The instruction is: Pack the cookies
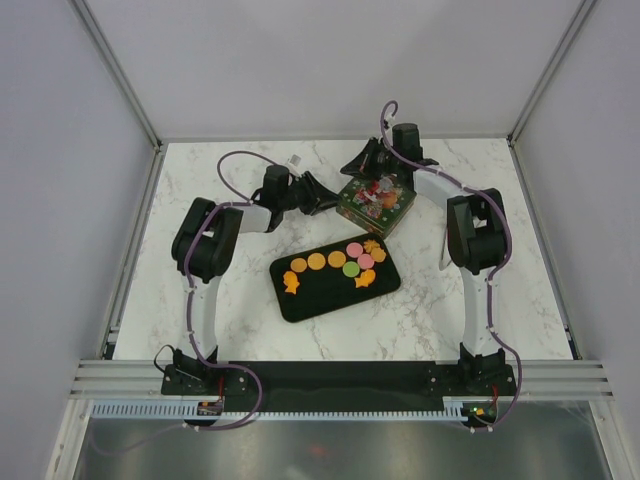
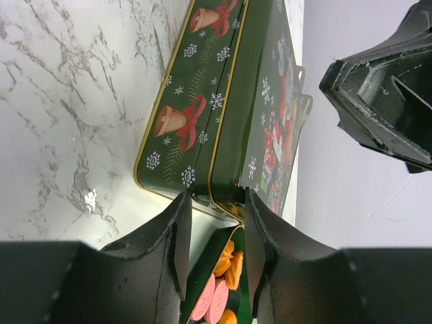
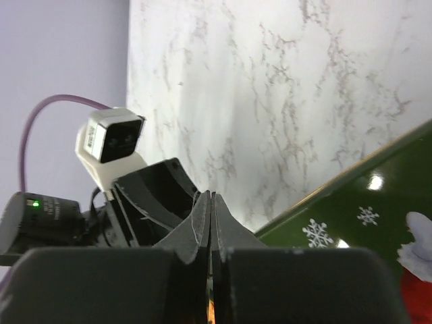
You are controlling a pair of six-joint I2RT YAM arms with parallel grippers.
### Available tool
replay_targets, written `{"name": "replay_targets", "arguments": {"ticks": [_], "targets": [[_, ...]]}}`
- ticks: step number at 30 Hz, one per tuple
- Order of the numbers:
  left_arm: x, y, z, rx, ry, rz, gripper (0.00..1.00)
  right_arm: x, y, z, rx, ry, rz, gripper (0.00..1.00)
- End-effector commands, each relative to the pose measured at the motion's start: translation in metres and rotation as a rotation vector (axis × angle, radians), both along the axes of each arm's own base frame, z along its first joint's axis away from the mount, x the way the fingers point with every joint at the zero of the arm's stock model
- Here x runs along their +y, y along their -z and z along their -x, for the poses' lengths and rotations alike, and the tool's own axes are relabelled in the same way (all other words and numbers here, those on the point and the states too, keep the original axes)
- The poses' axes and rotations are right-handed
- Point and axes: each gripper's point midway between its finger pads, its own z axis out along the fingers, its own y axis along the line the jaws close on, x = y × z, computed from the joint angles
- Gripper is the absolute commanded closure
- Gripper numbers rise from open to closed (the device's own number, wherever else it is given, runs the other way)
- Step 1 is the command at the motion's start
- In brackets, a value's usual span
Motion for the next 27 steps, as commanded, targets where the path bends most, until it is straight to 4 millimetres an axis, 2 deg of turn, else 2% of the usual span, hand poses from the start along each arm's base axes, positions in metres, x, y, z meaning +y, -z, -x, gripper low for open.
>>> {"name": "replay_targets", "arguments": {"ticks": [1, 3, 4, 6, 9, 11, 13, 17, 19, 23, 24, 26, 27], "targets": [[0.002, 0.004, 0.011, 0.023, 0.031, 0.010, 0.98, 0.013, -0.034, 0.001, -0.044, 0.005, -0.161, 0.99], [0.002, 0.005, 0.012, 0.027, 0.030, 0.018, 0.98, 0.019, -0.032, 0.005, -0.030, 0.014, -0.183, 1.00], [0.003, 0.004, 0.012, 0.023, 0.028, 0.023, 0.98, 0.018, -0.022, 0.004, -0.007, 0.055, -0.183, 1.00], [0.003, 0.008, 0.013, 0.030, 0.027, 0.021, 0.98, 0.023, -0.015, 0.009, 0.007, 0.082, -0.184, 1.00], [0.004, 0.011, 0.013, 0.032, 0.022, 0.017, 0.98, 0.036, 0.015, 0.024, 0.046, 0.105, -0.174, 1.00], [0.005, 0.014, 0.014, 0.036, 0.020, 0.011, 0.98, 0.041, 0.042, 0.031, 0.086, 0.120, -0.122, 1.00], [0.005, 0.015, 0.016, 0.039, 0.022, 0.010, 0.98, 0.039, 0.070, 0.038, 0.136, 0.140, -0.112, 1.00], [0.006, 0.013, 0.015, 0.029, 0.023, 0.007, 0.98, 0.031, 0.078, 0.038, 0.129, 0.181, -0.085, 1.00], [0.006, 0.004, 0.016, -0.001, 0.037, 0.017, 0.98, 0.028, 0.081, 0.039, 0.143, 0.188, -0.062, 1.00], [0.003, -0.029, 0.017, -0.116, 0.076, 0.101, 0.95, 0.029, 0.091, 0.039, 0.159, 0.181, -0.055, 1.00], [0.006, -0.040, 0.013, -0.159, 0.073, 0.122, 0.91, 0.032, 0.089, 0.040, 0.161, 0.170, -0.068, 1.00], [0.009, -0.054, 0.013, -0.188, 0.081, 0.140, 0.90, 0.033, 0.083, 0.037, 0.149, 0.166, -0.083, 1.00], [0.013, -0.060, 0.009, -0.207, 0.077, 0.146, 0.91, 0.036, 0.073, 0.035, 0.130, 0.143, -0.107, 1.00]]}}
